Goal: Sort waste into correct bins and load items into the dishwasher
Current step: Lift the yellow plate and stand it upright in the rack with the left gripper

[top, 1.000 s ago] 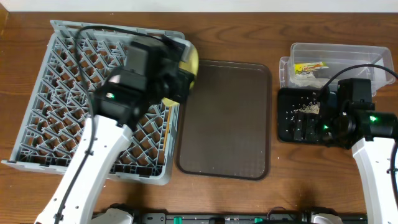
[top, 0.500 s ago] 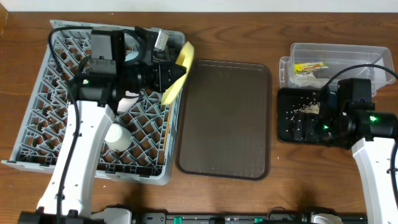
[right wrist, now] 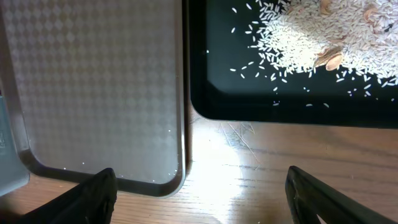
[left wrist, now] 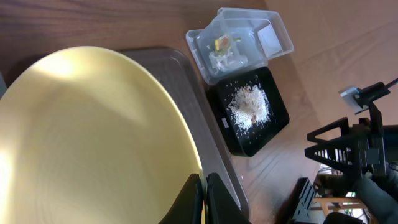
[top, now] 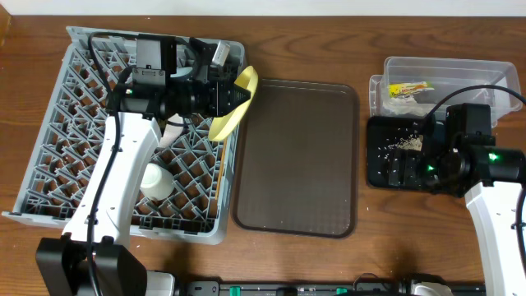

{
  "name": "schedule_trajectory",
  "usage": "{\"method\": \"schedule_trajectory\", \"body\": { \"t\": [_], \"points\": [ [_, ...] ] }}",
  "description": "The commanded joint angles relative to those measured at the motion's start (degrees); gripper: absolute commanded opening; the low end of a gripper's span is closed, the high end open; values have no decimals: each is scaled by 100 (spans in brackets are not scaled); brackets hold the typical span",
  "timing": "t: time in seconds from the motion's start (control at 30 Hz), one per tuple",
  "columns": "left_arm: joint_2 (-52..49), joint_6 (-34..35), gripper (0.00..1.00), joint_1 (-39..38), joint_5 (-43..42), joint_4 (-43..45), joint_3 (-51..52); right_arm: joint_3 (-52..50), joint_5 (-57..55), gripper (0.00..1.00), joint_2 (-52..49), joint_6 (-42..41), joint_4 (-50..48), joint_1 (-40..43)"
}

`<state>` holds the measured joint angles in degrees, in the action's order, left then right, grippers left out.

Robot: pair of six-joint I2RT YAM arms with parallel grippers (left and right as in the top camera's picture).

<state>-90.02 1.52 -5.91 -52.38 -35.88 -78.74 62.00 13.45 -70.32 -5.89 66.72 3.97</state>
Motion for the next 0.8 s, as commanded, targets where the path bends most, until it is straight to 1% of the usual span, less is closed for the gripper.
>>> {"method": "schedule_trajectory", "body": {
  "t": [0.0,0.07,0.33,0.43,0.47,0.5,0.53,0.57,0.63,0.67,0.7,0.77],
  "points": [
    [-24,11,6,157,-52,39,-101,83,7,84,48,-50,15,37],
    [-24,48,6,243,-52,42,-101,83,7,84,48,-50,15,37],
    [-24,623,6,627,-50,66,-101,83,9,84,48,-101,22,37],
    [-24,673,6,719,-48,63,-101,85,9,84,48,-138,17,37],
    [-24,673,9,776,-46,63,-101,83,7,85,48,-136,17,37],
    [-24,671,15,802,-46,63,-101,83,7,85,48,-136,20,37],
    [-24,671,30,837,-31,63,-101,85,7,85,48,-136,24,37],
    [-24,673,38,861,28,59,-101,83,7,85,48,-136,26,37],
    [-22,673,40,907,168,37,-101,83,7,85,48,-136,24,37],
    [-22,671,47,942,212,37,-101,83,7,85,48,-136,24,37],
    [-22,673,52,973,214,39,-101,85,7,85,48,-136,24,37],
    [-13,673,53,1069,284,31,-101,83,7,85,48,-133,24,37]
  ]
}}
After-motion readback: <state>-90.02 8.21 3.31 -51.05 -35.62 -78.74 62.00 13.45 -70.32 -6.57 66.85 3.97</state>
